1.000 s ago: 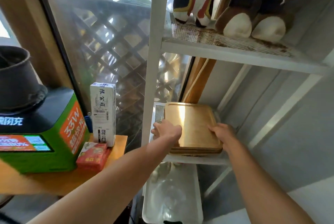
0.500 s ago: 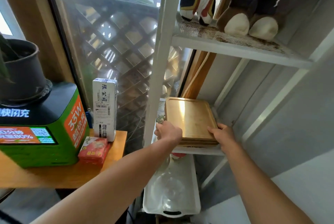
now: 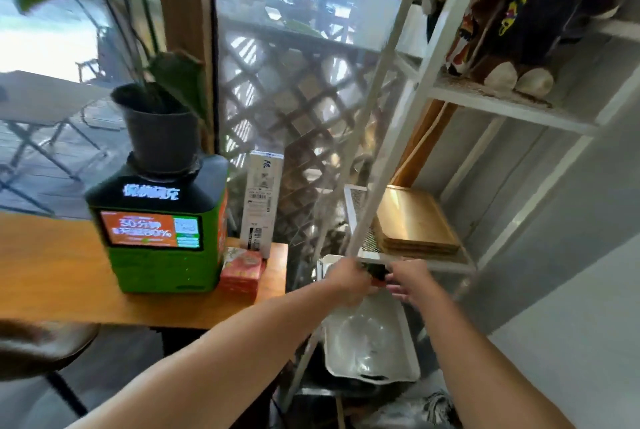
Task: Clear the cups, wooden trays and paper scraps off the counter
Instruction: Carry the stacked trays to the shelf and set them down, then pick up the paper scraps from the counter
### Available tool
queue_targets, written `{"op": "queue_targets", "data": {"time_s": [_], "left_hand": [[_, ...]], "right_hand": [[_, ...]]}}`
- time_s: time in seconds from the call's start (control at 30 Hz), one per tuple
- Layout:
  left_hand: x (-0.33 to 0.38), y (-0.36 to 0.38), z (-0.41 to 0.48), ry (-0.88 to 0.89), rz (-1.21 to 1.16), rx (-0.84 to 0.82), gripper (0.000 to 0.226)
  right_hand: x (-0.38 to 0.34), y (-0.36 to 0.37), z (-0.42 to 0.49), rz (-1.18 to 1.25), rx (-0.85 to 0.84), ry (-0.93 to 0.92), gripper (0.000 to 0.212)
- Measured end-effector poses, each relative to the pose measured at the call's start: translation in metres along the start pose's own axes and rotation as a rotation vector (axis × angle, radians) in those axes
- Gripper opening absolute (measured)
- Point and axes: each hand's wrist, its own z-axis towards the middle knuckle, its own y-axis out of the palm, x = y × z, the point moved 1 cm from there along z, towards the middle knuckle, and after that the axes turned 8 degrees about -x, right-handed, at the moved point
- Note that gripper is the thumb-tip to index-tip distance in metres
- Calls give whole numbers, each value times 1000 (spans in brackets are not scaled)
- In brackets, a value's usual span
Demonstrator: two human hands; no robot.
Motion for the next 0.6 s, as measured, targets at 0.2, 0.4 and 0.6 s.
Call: {"op": "queue_targets", "data": {"time_s": [0.2,0.4,0.6], "left_hand": [[-118,-114,-95,-92,242,143,20],[-244,-250,-220,-269,349,331,27],[-327,-344,-323,-457,441,466,17]], "right_hand": [[28,161,-63,-237,-133,-20,12],[32,342,-135,-513,-362,-92,13],[13,486,-208,-762,-530,-277,18]]}}
